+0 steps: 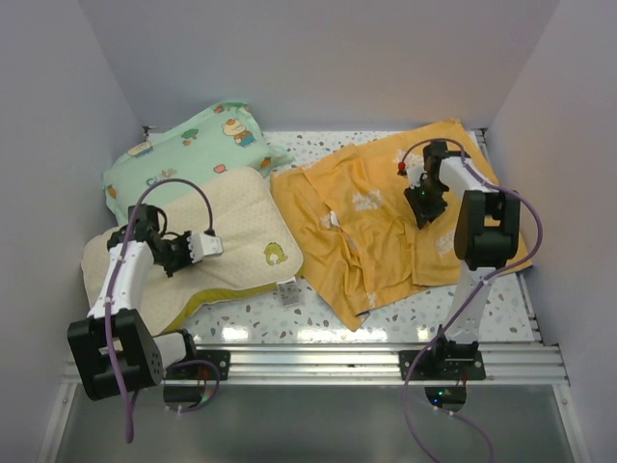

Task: Put the pillow into the pillowcase

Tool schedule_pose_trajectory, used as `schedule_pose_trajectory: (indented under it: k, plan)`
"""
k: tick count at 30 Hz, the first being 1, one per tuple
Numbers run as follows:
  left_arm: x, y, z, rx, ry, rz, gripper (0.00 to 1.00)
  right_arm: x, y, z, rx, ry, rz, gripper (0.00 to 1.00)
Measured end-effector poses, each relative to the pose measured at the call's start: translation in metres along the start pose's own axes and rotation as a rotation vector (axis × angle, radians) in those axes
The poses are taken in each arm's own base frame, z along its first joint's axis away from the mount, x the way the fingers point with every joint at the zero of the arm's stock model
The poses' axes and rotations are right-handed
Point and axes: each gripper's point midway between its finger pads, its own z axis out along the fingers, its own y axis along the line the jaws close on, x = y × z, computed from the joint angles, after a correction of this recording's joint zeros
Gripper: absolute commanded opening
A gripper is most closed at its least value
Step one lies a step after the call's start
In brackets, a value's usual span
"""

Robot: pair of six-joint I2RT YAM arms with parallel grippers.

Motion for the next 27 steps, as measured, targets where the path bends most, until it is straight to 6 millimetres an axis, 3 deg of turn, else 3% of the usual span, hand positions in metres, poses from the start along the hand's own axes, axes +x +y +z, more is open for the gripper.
schedule_pose_trajectory:
  k: [1, 4, 7, 9, 10, 11, 13, 15, 16, 19, 24, 27]
  plan:
    - [0.0, 0.0, 0.0, -0.001, 0.0, -0.001, 0.0, 0.004, -0.006, 0.007, 0.003, 0.019, 0.004, 0.15]
    - [0.0, 0.001, 0.0, -0.005, 0.0, -0.007, 0.0, 0.009, -0.029, 0.023, 0.023, 0.062, 0.029, 0.0]
    - [0.001, 0.002, 0.002, -0.013, -0.001, -0.013, 0.0, -0.005, -0.073, 0.022, 0.107, 0.021, 0.081, 0.0]
    - [0.002, 0.002, 0.004, -0.017, -0.001, -0.012, 0.0, -0.016, -0.104, 0.02, 0.17, -0.025, 0.118, 0.09]
    - [0.002, 0.002, 0.004, -0.02, -0.001, -0.013, 0.02, -0.024, -0.122, 0.017, 0.21, -0.057, 0.141, 0.19]
    - [0.002, 0.003, 0.004, -0.023, -0.001, -0.016, 0.06, -0.029, -0.134, 0.014, 0.236, -0.08, 0.16, 0.66]
    - [0.002, 0.003, 0.005, -0.023, -0.003, -0.023, 0.25, -0.042, -0.15, 0.001, 0.262, -0.135, 0.189, 0.79]
    - [0.001, 0.005, 0.003, -0.027, -0.005, -0.03, 0.55, -0.059, -0.154, -0.017, 0.261, -0.195, 0.189, 0.83]
    - [-0.001, 0.007, 0.0, -0.028, -0.009, -0.038, 0.59, -0.068, -0.15, -0.026, 0.247, -0.231, 0.182, 0.83]
    - [-0.013, 0.022, -0.017, -0.063, -0.032, -0.047, 0.91, -0.079, -0.114, -0.051, 0.162, -0.302, 0.144, 0.79]
    - [-0.045, 0.05, -0.053, -0.182, -0.112, -0.037, 0.93, -0.086, -0.014, -0.1, 0.011, -0.4, 0.011, 0.65]
    - [-0.057, 0.054, -0.063, -0.214, -0.156, -0.052, 0.93, -0.089, 0.049, -0.11, -0.045, -0.431, -0.106, 0.59]
